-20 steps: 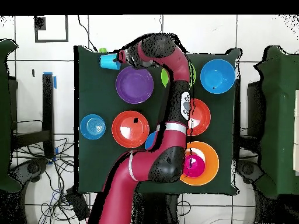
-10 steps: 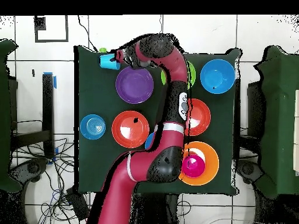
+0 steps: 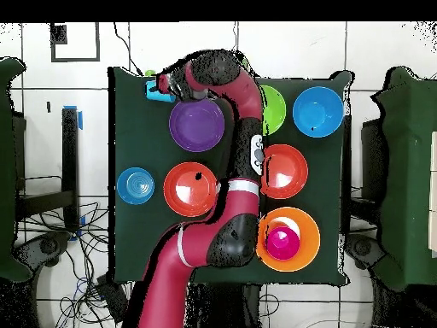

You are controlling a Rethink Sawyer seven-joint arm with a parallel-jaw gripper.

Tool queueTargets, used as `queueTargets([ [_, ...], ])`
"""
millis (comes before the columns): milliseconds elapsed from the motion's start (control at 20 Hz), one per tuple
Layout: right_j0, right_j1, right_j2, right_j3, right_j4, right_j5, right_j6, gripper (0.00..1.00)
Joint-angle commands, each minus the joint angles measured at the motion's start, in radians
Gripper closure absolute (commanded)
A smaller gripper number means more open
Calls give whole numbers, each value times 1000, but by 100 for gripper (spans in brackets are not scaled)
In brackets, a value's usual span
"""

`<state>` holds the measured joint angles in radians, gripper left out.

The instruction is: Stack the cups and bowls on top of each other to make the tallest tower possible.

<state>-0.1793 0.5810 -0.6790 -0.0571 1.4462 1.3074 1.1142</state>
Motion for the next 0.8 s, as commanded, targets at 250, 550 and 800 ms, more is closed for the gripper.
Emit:
queueTargets([
  [250, 33, -5, 111, 101, -17, -56, -196, 0],
  [550, 29, -8, 118, 100, -51, -60, -203, 100],
  [800, 28, -10, 111, 100, -54, -64, -210, 100],
])
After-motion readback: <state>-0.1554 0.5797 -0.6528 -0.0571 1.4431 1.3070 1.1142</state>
